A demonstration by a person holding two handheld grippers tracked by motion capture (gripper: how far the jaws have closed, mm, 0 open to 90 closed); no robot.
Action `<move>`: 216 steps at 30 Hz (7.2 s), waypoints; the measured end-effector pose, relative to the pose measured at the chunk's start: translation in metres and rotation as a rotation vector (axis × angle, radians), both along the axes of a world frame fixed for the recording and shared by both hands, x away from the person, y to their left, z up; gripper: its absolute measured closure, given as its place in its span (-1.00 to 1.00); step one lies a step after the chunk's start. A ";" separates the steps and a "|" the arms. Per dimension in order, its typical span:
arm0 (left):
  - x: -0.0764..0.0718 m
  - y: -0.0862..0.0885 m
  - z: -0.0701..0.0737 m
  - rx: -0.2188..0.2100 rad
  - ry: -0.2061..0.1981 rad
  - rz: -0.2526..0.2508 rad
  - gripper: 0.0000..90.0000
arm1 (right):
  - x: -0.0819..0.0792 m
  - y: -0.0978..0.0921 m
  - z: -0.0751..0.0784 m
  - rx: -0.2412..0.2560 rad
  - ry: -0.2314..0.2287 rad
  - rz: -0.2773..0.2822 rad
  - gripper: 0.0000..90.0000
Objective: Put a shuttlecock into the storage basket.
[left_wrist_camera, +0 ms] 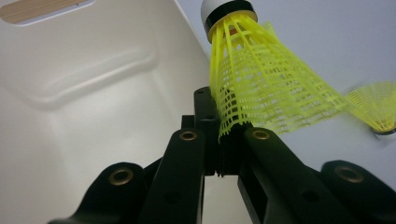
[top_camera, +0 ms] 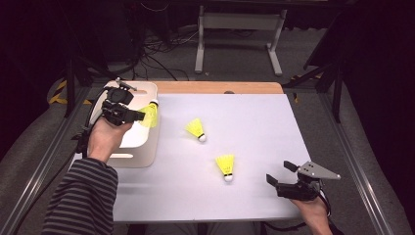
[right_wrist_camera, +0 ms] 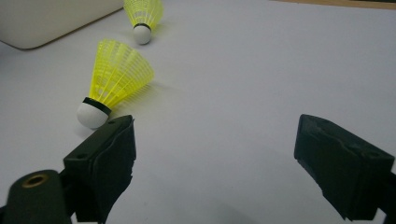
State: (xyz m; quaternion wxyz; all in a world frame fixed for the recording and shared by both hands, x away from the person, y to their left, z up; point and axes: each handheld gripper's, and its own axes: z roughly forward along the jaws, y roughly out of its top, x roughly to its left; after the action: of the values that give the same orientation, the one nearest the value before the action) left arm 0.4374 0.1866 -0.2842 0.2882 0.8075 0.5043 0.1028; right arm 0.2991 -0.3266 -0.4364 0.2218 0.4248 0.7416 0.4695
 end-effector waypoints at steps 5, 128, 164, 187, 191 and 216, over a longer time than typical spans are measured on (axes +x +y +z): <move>0.001 0.010 0.000 0.000 0.001 0.024 0.99 | 0.000 0.000 0.000 -0.001 0.000 0.000 -0.71; 0.018 0.030 -0.034 0.048 0.028 0.098 -0.20 | 0.000 0.000 -0.001 0.003 0.015 -0.003 -0.71; 0.006 0.002 -0.017 0.045 -0.005 0.034 -0.20 | 0.000 0.000 0.000 0.003 0.008 -0.003 -0.71; 0.001 -0.022 -0.009 0.011 -0.034 -0.027 -0.20 | 0.000 0.000 0.000 0.006 0.006 0.000 -0.71; 0.000 -0.027 -0.010 0.007 -0.033 -0.043 -0.20 | 0.000 0.000 0.000 0.006 0.007 -0.001 -0.71; -0.010 -0.061 -0.016 0.002 -0.059 -0.131 -0.21 | 0.000 0.000 0.000 0.005 0.004 0.000 -0.71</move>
State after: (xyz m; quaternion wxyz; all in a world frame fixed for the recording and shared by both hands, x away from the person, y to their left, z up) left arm 0.4274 0.1256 -0.2997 0.3084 0.8357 0.4415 0.1079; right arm 0.2987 -0.3267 -0.4361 0.2192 0.4262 0.7409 0.4705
